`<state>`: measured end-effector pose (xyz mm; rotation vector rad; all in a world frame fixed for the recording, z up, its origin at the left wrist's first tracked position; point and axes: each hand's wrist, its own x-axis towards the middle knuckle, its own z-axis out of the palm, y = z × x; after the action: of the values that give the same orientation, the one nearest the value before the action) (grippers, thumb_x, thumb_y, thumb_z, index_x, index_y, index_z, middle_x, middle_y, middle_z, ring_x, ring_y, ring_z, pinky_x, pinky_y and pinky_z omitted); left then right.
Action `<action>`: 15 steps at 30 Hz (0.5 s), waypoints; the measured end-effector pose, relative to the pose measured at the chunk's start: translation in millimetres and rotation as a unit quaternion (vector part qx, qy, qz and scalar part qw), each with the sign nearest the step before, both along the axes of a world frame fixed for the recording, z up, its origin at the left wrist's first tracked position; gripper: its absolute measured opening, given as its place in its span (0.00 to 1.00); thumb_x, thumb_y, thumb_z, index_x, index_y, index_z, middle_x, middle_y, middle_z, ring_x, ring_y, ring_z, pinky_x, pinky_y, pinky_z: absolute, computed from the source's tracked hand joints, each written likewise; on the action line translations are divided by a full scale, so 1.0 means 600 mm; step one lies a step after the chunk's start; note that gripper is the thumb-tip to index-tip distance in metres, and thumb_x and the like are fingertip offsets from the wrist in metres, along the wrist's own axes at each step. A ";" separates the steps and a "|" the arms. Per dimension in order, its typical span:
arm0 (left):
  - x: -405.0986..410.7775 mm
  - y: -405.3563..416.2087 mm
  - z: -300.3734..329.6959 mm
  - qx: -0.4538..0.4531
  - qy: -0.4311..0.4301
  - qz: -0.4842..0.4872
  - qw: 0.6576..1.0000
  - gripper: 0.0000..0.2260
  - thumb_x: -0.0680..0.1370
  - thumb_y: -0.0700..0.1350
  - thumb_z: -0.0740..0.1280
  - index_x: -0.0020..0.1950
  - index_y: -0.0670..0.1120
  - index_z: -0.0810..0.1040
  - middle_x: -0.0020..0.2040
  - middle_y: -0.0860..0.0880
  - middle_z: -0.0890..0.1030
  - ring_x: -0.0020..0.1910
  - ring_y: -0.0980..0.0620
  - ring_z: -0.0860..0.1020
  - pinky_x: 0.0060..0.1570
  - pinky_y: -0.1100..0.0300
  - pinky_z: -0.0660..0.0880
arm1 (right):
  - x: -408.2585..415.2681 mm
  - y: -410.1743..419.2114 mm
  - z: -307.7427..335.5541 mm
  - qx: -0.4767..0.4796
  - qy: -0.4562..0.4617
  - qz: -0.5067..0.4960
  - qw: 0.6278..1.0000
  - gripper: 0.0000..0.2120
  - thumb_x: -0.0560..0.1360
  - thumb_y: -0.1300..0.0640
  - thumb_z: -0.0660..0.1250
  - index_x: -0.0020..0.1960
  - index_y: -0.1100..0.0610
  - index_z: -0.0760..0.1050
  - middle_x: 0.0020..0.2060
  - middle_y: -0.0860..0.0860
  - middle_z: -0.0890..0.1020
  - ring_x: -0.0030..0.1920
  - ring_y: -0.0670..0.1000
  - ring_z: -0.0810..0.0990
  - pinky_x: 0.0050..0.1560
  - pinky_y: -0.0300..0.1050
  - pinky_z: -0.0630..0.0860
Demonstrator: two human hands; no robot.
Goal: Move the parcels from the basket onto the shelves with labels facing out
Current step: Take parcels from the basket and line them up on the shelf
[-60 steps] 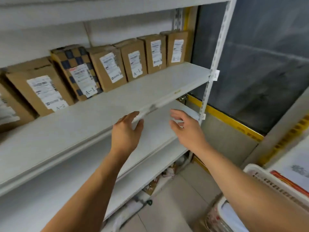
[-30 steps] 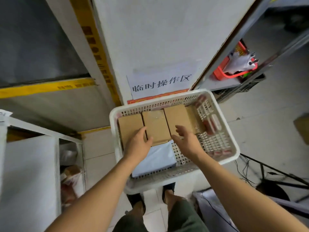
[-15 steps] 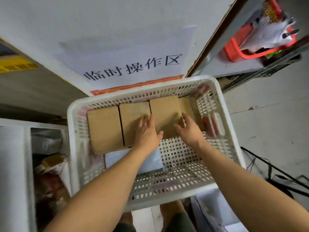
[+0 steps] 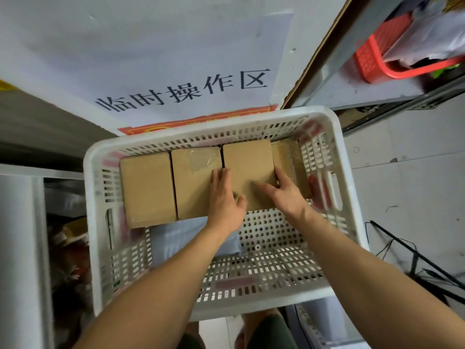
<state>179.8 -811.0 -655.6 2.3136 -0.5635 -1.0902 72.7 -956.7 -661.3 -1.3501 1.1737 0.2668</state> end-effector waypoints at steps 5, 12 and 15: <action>-0.007 -0.007 0.031 -0.052 0.155 0.127 0.978 0.36 0.83 0.38 0.66 0.84 0.61 0.54 0.76 0.59 0.65 0.56 0.70 0.72 0.56 0.70 0.70 | -0.018 0.018 0.026 0.032 -0.027 -0.037 0.998 0.45 0.73 0.41 0.77 0.82 0.50 0.60 0.69 0.48 0.79 0.67 0.52 0.80 0.70 0.55 0.78; -0.016 -0.008 0.097 -0.180 0.220 0.174 0.943 0.31 0.80 0.31 0.62 0.77 0.58 0.69 0.70 0.63 0.73 0.71 0.64 0.70 0.73 0.52 0.71 | -0.034 0.045 0.082 -0.002 -0.063 -0.115 0.991 0.51 0.61 0.44 0.88 0.75 0.53 0.63 0.66 0.50 0.80 0.66 0.50 0.80 0.68 0.53 0.80; -0.024 -0.003 0.140 -0.212 0.216 0.161 0.939 0.30 0.77 0.38 0.63 0.74 0.64 0.72 0.75 0.61 0.73 0.75 0.64 0.68 0.77 0.51 0.67 | -0.029 0.071 0.100 -0.073 -0.047 -0.116 0.989 0.67 0.53 0.32 0.87 0.80 0.52 0.55 0.72 0.55 0.72 0.72 0.55 0.74 0.73 0.60 0.74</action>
<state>165.5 -813.0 -571.3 1.6532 -0.2076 -1.1353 55.5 -914.1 -601.5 -1.3237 1.2764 -0.0507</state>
